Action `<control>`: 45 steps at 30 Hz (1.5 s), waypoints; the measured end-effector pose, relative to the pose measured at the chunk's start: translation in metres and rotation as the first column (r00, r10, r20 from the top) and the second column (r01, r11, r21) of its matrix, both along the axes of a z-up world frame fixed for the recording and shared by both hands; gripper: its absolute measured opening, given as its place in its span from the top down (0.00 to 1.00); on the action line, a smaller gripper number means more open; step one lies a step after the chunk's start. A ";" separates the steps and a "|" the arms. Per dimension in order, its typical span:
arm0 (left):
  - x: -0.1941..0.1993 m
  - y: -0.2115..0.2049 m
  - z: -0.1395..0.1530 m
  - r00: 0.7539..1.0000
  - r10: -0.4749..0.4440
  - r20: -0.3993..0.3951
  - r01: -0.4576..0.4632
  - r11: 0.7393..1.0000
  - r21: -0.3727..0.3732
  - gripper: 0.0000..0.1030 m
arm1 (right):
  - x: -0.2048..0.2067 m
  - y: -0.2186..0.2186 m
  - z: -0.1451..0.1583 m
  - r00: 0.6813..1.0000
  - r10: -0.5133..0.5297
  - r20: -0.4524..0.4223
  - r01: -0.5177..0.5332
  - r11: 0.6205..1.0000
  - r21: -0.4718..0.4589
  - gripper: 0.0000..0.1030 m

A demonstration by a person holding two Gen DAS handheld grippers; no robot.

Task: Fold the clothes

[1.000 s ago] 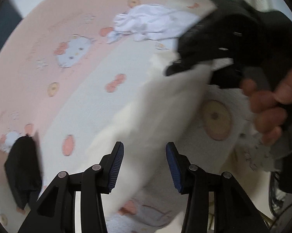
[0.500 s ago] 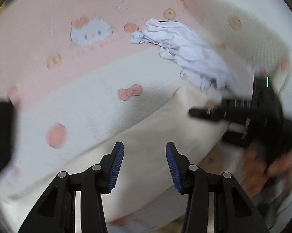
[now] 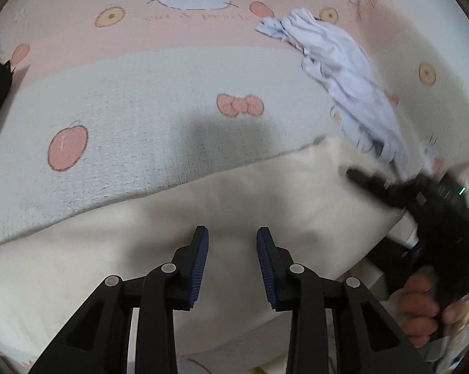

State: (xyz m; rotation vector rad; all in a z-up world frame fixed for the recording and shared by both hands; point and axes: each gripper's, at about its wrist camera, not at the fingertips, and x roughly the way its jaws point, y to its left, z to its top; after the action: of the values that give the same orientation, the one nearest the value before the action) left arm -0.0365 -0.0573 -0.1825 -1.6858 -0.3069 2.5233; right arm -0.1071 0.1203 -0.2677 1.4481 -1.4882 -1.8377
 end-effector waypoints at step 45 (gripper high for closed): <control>-0.030 0.029 0.002 0.987 -0.089 0.134 0.065 0.984 0.167 0.72 | 0.018 -0.004 0.005 0.988 0.148 -0.039 -0.149 0.989 -0.006 0.36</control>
State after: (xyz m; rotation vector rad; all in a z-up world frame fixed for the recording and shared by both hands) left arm -0.0664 -0.0282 -0.1802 -1.7792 -0.4363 2.2618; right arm -0.0890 0.1164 -0.2623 1.4693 -1.3305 -1.7577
